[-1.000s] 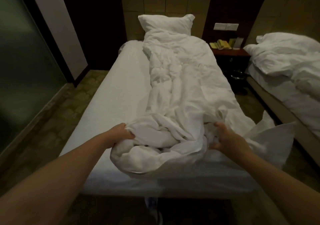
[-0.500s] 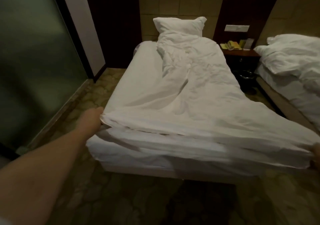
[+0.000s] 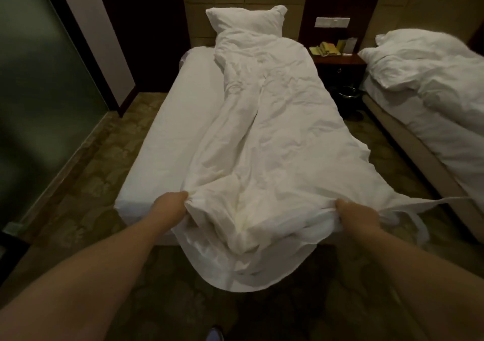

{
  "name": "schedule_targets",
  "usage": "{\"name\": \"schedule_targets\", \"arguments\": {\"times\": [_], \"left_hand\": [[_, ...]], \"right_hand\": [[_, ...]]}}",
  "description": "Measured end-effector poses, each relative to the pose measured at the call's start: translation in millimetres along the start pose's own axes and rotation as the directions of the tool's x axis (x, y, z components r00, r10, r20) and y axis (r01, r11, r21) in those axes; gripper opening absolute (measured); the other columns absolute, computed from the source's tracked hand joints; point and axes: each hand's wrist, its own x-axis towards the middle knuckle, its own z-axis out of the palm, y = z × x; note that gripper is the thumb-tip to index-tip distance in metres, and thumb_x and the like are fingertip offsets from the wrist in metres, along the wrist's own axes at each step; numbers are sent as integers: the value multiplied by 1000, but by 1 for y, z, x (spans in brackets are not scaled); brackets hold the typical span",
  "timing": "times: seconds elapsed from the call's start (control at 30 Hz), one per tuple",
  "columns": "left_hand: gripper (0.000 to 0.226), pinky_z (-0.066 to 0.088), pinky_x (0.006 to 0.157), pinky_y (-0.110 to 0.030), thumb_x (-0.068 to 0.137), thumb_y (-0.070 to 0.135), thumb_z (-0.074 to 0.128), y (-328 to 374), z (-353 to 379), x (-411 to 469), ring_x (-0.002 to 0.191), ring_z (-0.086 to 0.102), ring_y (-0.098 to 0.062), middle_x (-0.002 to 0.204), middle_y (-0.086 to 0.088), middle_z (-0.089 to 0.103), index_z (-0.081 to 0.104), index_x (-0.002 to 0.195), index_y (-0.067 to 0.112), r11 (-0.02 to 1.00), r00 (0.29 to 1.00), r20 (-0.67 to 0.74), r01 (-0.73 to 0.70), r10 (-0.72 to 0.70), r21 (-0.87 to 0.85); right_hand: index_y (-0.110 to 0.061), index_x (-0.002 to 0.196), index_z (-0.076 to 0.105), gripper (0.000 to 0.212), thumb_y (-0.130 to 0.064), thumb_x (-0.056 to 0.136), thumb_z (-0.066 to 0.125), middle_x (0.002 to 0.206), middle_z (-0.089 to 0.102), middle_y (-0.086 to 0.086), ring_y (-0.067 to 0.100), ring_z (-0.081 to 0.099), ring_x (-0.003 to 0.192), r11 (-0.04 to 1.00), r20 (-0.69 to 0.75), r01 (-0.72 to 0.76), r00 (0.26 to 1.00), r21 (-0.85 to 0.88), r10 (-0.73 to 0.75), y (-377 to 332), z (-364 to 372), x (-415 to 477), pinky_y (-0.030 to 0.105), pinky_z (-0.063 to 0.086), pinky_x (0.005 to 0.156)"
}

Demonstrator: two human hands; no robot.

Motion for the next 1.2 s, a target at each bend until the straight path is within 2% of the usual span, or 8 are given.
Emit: {"name": "schedule_targets", "arguments": {"times": [0.1,0.2,0.3,0.4,0.57,0.93,1.1,1.2], "left_hand": [[35,43,91,-37,98,36,38,16,-17,-5,112,55,-31,126,-12,57,49,124,15,997,998,-60,18,-23,-70],[33,41,84,-36,97,32,41,39,-35,-12,108,55,-35,121,-17,57,46,121,9,975,993,-104,40,-64,-217],[30,40,77,-36,95,24,43,57,-47,-20,101,56,-37,114,-20,58,39,117,5,948,989,-127,30,-74,-315],[24,39,72,-34,94,20,43,69,-53,-30,95,56,-36,107,-19,59,42,113,6,946,984,-172,-8,-50,-323],[21,38,69,-32,93,17,48,70,-52,-41,92,57,-37,102,-20,62,47,110,5,964,979,-202,-69,16,-256],[16,42,73,-32,95,24,48,13,-34,-40,90,60,-30,100,-12,64,49,104,11,969,953,-221,-230,207,-85],[39,45,82,-33,95,36,49,-45,-49,-36,101,60,-27,113,-5,63,42,133,26,945,924,-198,-320,326,61],[33,41,74,-32,91,31,58,-67,-107,-18,99,60,-31,106,-8,65,54,123,23,953,882,-385,-302,271,-22]], "right_hand": [[-29,119,44,31,-41,92,51,123,52,-3,19,51,112,997,-127,-75,989,-11,73,0,16,-12,35,38,97],[-22,124,51,35,-32,93,39,132,53,10,28,50,118,878,12,-209,974,430,225,-52,73,-36,40,40,101],[-11,136,45,55,-50,97,42,140,47,14,32,46,125,345,561,-511,826,787,-58,-137,96,-70,38,36,104],[-14,143,35,80,-71,87,41,142,41,15,38,41,128,-246,689,-846,529,472,-495,-198,57,-85,52,34,99],[-18,147,27,101,-85,73,41,149,27,27,54,34,128,-714,436,-700,649,20,-624,-221,18,-67,71,28,99],[-14,141,32,97,-57,66,76,139,41,20,39,42,127,-814,532,-537,633,-220,-562,-253,1,-25,51,36,106],[-4,119,56,25,-15,100,42,83,74,-1,9,71,80,-733,625,-609,708,302,-330,-284,-17,-9,23,54,61],[-10,95,61,21,-18,97,42,77,68,-2,18,69,80,-812,567,-491,783,315,-254,-276,-69,31,25,54,63]]}}
